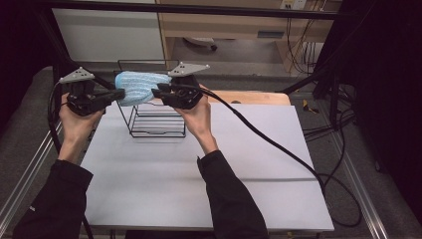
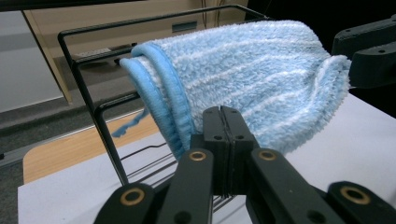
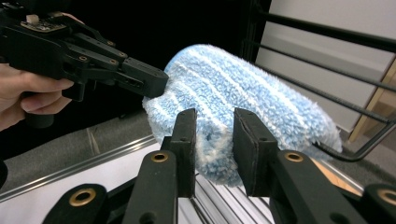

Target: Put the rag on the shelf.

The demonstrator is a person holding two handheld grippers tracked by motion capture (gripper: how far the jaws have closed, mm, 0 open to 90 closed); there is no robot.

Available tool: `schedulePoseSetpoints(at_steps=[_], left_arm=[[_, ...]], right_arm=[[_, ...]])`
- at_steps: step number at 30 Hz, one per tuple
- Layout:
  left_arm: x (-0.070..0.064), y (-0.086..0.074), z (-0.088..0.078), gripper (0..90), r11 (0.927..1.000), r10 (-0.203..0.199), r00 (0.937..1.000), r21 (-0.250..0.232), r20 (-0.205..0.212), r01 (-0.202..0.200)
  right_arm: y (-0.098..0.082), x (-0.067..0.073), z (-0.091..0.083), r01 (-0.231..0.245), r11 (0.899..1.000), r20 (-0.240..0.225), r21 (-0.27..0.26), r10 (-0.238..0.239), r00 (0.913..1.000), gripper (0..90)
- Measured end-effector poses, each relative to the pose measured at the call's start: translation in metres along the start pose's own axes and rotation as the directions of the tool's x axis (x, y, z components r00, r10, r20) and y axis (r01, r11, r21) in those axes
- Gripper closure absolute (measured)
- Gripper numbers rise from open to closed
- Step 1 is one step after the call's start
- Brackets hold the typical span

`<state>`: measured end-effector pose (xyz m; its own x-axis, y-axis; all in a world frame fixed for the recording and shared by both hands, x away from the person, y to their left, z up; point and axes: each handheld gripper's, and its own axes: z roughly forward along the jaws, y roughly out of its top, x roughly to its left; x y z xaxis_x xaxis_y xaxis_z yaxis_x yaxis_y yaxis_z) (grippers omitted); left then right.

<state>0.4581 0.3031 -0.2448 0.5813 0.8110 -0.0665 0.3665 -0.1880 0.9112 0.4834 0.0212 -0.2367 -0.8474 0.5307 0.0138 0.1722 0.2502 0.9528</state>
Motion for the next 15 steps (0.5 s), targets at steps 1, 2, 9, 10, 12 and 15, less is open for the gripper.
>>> schedulePoseSetpoints(at_steps=[1, 2, 9, 10, 12, 15], left_arm=[[0.000, -0.001, 0.000, 89.0, 1.0000, 0.000, 1.0000, 0.000, 0.000, 0.000], [0.000, -0.002, 0.001, 89.0, 1.0000, 0.000, 1.0000, 0.000, 0.000, 0.000], [0.002, -0.010, 0.006, 89.0, 0.9999, 0.002, 1.0000, 0.013, -0.004, -0.002], [0.002, -0.010, 0.007, 89.0, 0.9999, 0.001, 1.0000, 0.010, -0.003, -0.001], [0.002, -0.011, 0.007, 89.0, 0.9999, 0.003, 1.0000, 0.011, -0.002, -0.003], [0.002, -0.014, 0.008, 89.0, 0.9999, 0.007, 1.0000, 0.014, -0.004, -0.007]], right_arm=[[0.000, 0.000, 0.000, -0.005, 1.000, 0.000, 0.006, 0.005, 1.0000, 70.5], [0.000, 0.000, 0.001, -0.007, 1.000, -0.001, 0.005, 0.007, 1.0000, 69.7], [0.001, -0.001, -0.001, -0.021, 1.000, -0.009, 0.004, 0.021, 0.9997, 72.3], [0.000, -0.001, 0.000, -0.021, 1.000, -0.006, 0.019, 0.021, 0.9998, 77.1], [-0.004, -0.001, 0.004, -0.021, 0.998, 0.005, 0.066, 0.021, 0.9998, 83.3], [-0.013, -0.003, 0.009, -0.041, 0.995, 0.017, 0.091, 0.039, 0.9991, 88.6]])
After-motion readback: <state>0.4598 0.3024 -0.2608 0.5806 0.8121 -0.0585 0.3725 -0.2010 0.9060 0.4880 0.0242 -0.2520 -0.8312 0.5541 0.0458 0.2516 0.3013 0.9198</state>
